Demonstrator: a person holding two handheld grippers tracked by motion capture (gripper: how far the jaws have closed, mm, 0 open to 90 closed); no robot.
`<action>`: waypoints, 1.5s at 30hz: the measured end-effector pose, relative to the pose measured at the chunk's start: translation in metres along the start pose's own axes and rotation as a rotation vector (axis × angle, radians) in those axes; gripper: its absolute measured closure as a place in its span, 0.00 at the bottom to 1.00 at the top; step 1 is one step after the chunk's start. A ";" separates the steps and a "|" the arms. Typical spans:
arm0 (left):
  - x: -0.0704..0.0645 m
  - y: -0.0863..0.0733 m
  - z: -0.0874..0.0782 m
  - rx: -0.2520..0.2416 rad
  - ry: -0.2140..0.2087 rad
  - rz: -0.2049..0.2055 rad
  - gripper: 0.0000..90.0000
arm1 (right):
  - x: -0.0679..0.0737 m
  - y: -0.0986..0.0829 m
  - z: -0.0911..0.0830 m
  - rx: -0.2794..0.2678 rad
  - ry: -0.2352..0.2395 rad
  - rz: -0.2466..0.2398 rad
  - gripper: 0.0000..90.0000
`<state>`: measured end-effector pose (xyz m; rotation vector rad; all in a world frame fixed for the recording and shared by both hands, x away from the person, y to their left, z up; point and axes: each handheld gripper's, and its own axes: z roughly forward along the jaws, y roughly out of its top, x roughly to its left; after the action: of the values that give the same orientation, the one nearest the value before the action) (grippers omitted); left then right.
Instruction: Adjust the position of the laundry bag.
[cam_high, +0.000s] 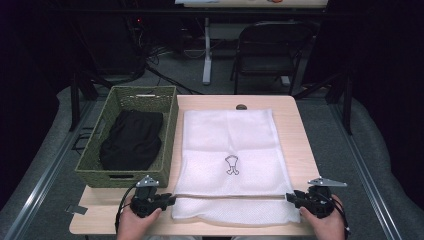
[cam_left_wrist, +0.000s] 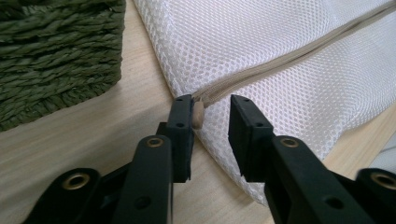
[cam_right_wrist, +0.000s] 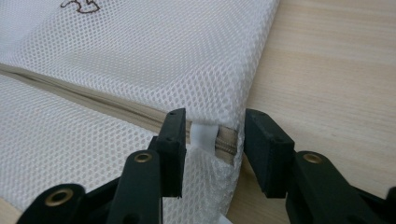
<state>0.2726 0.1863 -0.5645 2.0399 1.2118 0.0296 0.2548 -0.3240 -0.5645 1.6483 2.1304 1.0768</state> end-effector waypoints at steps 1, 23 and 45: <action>0.000 0.000 -0.001 -0.002 0.002 0.002 0.73 | 0.000 0.000 -0.002 0.000 -0.008 -0.011 0.63; -0.009 0.003 -0.015 -0.084 0.057 0.088 0.61 | 0.020 0.005 -0.010 -0.037 -0.103 -0.213 0.57; -0.023 0.004 -0.016 -0.100 0.018 0.136 0.60 | 0.036 0.012 -0.007 -0.086 -0.080 -0.293 0.60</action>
<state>0.2571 0.1765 -0.5425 2.0350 1.0593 0.1711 0.2475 -0.2932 -0.5428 1.2687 2.1556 0.9795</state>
